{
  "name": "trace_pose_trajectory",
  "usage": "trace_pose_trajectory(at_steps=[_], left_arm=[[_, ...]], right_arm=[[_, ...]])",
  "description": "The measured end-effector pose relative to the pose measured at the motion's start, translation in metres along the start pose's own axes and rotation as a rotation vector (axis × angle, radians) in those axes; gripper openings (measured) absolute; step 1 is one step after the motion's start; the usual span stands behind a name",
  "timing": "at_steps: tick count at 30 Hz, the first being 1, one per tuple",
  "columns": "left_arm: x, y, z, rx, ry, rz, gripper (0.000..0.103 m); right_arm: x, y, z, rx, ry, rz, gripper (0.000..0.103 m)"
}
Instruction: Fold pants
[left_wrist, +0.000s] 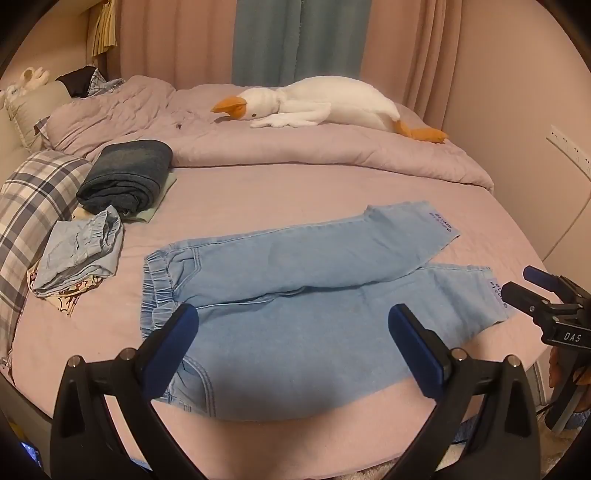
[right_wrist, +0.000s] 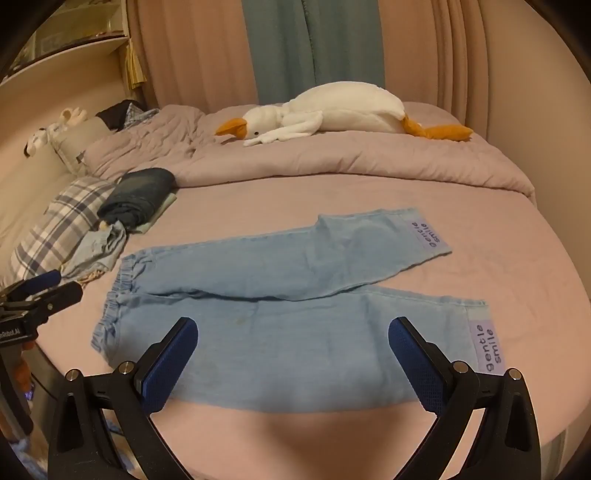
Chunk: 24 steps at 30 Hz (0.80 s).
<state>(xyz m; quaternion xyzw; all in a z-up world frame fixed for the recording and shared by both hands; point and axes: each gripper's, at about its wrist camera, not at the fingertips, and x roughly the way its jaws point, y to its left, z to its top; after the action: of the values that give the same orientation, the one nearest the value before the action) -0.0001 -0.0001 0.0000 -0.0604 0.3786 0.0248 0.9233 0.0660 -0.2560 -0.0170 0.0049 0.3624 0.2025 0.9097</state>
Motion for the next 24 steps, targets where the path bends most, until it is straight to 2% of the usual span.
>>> trace_pose_trajectory(at_steps=[24], left_arm=[[0.0003,0.0001,0.0008,0.002,0.002,0.002,0.103]], right_arm=[[0.0018,0.0014,-0.0002,-0.001,0.004,0.007,0.102]])
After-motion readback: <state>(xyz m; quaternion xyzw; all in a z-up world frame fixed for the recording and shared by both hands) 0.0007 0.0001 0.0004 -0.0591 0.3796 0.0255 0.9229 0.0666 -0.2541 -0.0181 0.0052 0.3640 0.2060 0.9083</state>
